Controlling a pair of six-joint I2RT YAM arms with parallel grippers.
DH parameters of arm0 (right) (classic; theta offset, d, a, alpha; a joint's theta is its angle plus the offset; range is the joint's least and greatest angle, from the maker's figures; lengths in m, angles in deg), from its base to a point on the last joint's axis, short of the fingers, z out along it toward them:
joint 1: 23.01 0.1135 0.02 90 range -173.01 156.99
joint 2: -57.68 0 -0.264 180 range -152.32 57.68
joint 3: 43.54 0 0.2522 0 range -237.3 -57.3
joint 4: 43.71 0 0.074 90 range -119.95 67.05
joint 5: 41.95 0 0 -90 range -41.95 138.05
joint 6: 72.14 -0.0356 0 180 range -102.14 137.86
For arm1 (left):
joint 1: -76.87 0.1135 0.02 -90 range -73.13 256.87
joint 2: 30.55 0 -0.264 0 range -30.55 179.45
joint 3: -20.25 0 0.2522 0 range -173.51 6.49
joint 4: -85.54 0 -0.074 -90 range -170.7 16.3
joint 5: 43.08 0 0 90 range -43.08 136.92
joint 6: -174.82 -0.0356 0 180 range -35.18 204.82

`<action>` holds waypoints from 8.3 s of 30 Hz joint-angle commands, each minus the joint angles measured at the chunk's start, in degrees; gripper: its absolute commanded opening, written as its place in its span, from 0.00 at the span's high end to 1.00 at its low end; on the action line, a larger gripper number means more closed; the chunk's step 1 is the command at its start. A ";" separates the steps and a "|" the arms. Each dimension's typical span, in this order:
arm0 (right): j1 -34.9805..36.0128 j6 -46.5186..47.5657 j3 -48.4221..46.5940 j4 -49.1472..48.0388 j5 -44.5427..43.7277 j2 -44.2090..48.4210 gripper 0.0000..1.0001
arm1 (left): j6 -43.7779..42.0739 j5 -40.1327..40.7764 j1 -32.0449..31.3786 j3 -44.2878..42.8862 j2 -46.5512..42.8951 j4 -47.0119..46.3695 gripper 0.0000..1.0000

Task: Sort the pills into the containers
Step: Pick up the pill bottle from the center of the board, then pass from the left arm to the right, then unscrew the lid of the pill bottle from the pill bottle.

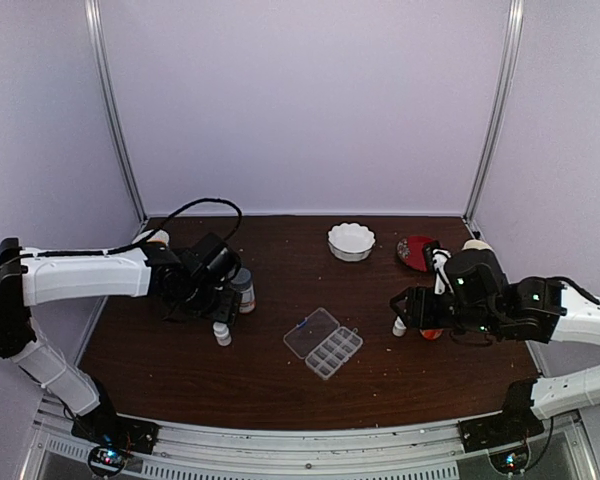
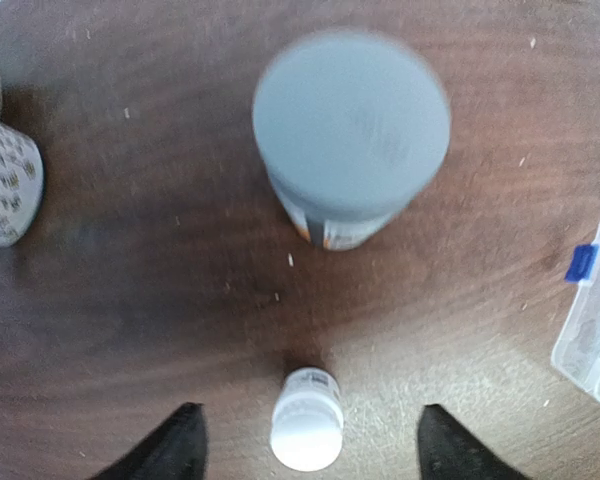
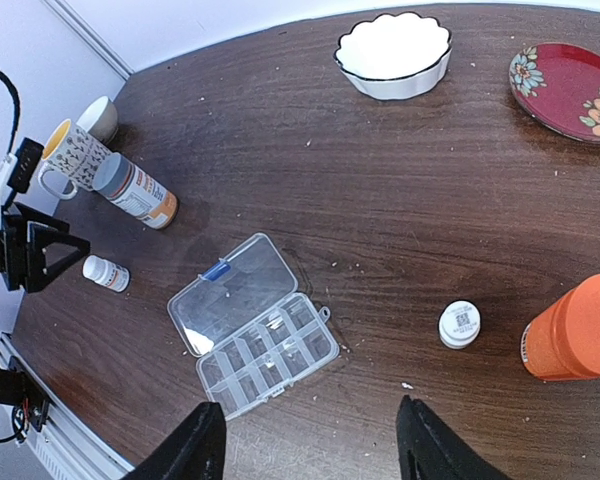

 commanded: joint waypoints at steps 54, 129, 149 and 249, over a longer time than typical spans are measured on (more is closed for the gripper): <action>0.15 6.83 -5.24 -5.96 4.33 -4.28 0.00 | -9.32 -4.89 8.11 -29.10 19.23 9.28 0.37; 0.99 14.50 -4.76 -58.07 35.82 -14.98 0.02 | 4.74 -59.04 6.32 -21.93 -13.63 -17.92 0.53; 1.04 14.43 -6.14 -61.83 36.67 -17.19 0.42 | 8.56 -60.79 4.77 -19.70 -14.87 -22.42 0.53; 2.44 18.42 -12.06 -43.23 46.16 -13.06 0.86 | -97.21 -60.57 -1.02 -17.29 -19.04 -9.17 0.50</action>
